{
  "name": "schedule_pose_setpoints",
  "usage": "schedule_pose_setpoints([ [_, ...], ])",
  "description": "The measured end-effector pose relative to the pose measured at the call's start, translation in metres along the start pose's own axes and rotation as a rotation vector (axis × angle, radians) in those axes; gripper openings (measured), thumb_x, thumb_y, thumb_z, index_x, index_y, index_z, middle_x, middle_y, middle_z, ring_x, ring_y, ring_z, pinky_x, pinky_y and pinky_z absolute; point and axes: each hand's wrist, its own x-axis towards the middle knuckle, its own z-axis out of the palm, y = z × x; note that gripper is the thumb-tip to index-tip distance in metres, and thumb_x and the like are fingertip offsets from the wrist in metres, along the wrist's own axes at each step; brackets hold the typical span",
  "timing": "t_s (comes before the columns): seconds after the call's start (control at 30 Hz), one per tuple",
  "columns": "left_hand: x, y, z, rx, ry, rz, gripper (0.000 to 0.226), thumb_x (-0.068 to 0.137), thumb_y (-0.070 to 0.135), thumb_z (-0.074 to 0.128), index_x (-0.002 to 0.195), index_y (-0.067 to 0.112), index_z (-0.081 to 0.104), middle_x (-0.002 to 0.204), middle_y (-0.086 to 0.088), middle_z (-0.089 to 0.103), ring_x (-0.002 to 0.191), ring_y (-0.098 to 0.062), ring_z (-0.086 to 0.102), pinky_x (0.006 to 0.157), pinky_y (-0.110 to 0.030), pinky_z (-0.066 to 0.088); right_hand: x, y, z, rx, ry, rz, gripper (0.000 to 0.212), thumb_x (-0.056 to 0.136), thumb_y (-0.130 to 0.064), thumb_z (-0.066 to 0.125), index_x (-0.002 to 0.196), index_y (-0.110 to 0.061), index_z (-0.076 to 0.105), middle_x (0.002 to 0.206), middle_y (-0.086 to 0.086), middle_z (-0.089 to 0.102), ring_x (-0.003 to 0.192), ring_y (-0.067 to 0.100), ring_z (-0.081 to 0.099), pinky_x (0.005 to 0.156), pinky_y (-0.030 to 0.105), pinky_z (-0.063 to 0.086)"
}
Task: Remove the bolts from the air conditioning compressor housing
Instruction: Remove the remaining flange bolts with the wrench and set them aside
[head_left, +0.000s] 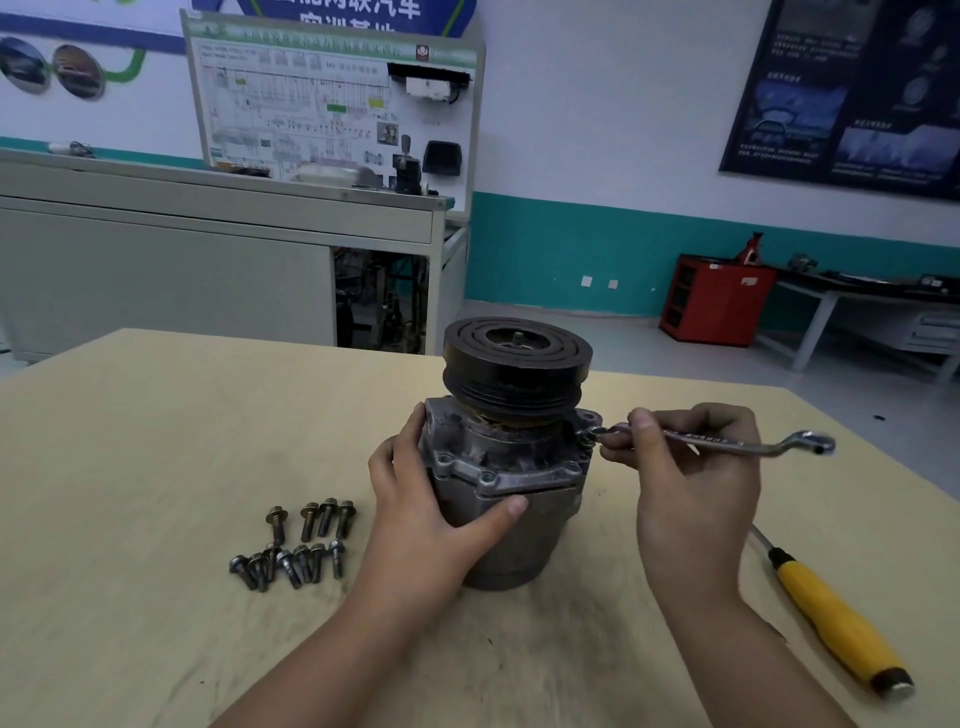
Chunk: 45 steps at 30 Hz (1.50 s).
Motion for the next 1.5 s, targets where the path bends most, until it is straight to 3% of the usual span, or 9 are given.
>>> schedule_pose_setpoints([
  [0.17, -0.001, 0.001, 0.000, 0.000, 0.000, 0.009, 0.111, 0.056, 0.061, 0.069, 0.146, 0.041, 0.007, 0.128, 0.025, 0.016, 0.107, 0.019, 0.025, 0.099, -0.016, 0.024, -0.009, 0.005, -0.001, -0.102, -0.029, -0.083, 0.026, 0.085, -0.001, 0.064, 0.078, -0.021, 0.048, 0.078, -0.004, 0.067, 0.071, 0.017, 0.070, 0.068, 0.031, 0.058],
  [0.33, 0.000, 0.003, 0.000, -0.008, 0.006, 0.000, 0.118, 0.048, 0.072, 0.062, 0.147, 0.039, 0.007, 0.131, 0.023, 0.016, 0.101, 0.027, 0.026, 0.099, -0.016, 0.024, -0.018, 0.005, -0.003, -0.243, -0.046, -0.160, 0.018, 0.084, -0.021, 0.064, 0.079, -0.034, 0.052, 0.082, -0.007, 0.066, 0.074, 0.016, 0.068, 0.066, 0.032, 0.056],
  [0.47, 0.000, 0.004, 0.000, 0.000, 0.010, -0.009, 0.121, 0.043, 0.075, 0.058, 0.147, 0.039, 0.007, 0.133, 0.023, 0.016, 0.106, 0.021, 0.023, 0.098, -0.016, 0.025, -0.020, 0.006, -0.004, -0.363, -0.136, -0.252, 0.015, 0.085, -0.010, 0.068, 0.079, -0.016, 0.056, 0.078, -0.004, 0.064, 0.074, 0.007, 0.063, 0.063, 0.020, 0.050],
  [0.57, 0.000, 0.004, -0.001, 0.013, 0.014, -0.009, 0.122, 0.043, 0.075, 0.058, 0.148, 0.039, 0.007, 0.132, 0.023, 0.016, 0.106, 0.020, 0.023, 0.098, -0.015, 0.025, -0.022, 0.006, 0.000, -0.387, -0.154, -0.322, 0.010, 0.083, -0.007, 0.064, 0.077, -0.004, 0.056, 0.074, 0.004, 0.062, 0.071, 0.010, 0.060, 0.063, 0.021, 0.047],
  [0.8, 0.000, 0.002, 0.000, -0.005, 0.012, -0.008, 0.121, 0.043, 0.076, 0.058, 0.147, 0.041, 0.007, 0.127, 0.027, 0.016, 0.111, 0.017, 0.025, 0.099, -0.016, 0.025, -0.014, 0.011, -0.004, -0.408, -0.028, -0.264, 0.017, 0.084, -0.005, 0.068, 0.074, -0.012, 0.057, 0.072, -0.004, 0.061, 0.069, 0.007, 0.059, 0.062, 0.025, 0.048],
  [1.13, 0.000, 0.004, 0.000, 0.003, 0.013, -0.002, 0.122, 0.043, 0.076, 0.058, 0.147, 0.038, 0.007, 0.129, 0.022, 0.017, 0.107, 0.020, 0.024, 0.099, -0.015, 0.024, -0.003, -0.001, -0.012, -0.525, -0.283, -0.412, 0.017, 0.081, 0.001, 0.067, 0.067, -0.003, 0.058, 0.065, 0.006, 0.059, 0.065, 0.012, 0.054, 0.056, 0.023, 0.042],
  [1.3, 0.000, 0.004, 0.000, -0.009, 0.008, 0.005, 0.121, 0.044, 0.074, 0.059, 0.147, 0.038, 0.008, 0.129, 0.023, 0.017, 0.099, 0.037, 0.023, 0.097, -0.012, 0.024, 0.000, -0.005, -0.010, -0.495, -0.285, -0.248, 0.022, 0.080, 0.001, 0.068, 0.064, -0.006, 0.056, 0.064, 0.001, 0.061, 0.066, 0.010, 0.056, 0.055, 0.021, 0.042],
  [1.4, 0.001, 0.003, 0.000, -0.004, 0.009, -0.005, 0.121, 0.044, 0.075, 0.059, 0.147, 0.038, 0.008, 0.126, 0.025, 0.016, 0.105, 0.022, 0.027, 0.098, -0.014, 0.024, 0.003, -0.006, -0.014, -0.297, -0.264, -0.006, 0.020, 0.080, 0.000, 0.068, 0.066, -0.010, 0.058, 0.069, -0.003, 0.067, 0.066, 0.004, 0.063, 0.057, 0.013, 0.048],
  [1.5, 0.001, 0.003, 0.000, 0.002, 0.009, -0.012, 0.120, 0.045, 0.075, 0.059, 0.146, 0.040, 0.006, 0.122, 0.029, 0.015, 0.106, 0.020, 0.025, 0.098, -0.015, 0.024, 0.016, -0.006, -0.026, -0.086, -0.315, 0.249, 0.012, 0.082, 0.004, 0.066, 0.073, -0.001, 0.059, 0.081, 0.001, 0.073, 0.069, 0.018, 0.070, 0.061, 0.021, 0.055],
])
